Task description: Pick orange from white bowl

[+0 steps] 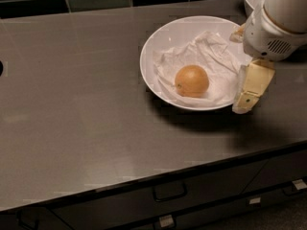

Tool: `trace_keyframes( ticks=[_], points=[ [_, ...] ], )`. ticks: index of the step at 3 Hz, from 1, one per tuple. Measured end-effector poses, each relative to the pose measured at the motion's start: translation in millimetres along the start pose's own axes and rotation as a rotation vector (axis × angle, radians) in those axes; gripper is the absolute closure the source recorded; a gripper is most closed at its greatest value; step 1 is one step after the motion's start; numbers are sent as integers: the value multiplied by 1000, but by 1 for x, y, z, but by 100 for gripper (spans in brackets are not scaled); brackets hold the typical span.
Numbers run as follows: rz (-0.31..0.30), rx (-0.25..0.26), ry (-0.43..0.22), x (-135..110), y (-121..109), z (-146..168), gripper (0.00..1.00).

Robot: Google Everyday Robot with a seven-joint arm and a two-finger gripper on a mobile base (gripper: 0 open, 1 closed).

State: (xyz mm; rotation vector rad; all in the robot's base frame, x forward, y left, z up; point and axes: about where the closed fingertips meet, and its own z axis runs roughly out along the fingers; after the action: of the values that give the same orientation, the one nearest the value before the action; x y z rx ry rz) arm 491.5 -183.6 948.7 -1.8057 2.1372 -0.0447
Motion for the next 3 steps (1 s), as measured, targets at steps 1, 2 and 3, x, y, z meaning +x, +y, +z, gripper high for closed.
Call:
trace_keyframes(
  ticks=[1,2,3],
  points=[
    [-52,-19,-26,-16,-16,17,0],
    [-94,-28,-39,-29,-28,26,0],
    [-135,-51,-44,-41,-38,37,0]
  ],
)
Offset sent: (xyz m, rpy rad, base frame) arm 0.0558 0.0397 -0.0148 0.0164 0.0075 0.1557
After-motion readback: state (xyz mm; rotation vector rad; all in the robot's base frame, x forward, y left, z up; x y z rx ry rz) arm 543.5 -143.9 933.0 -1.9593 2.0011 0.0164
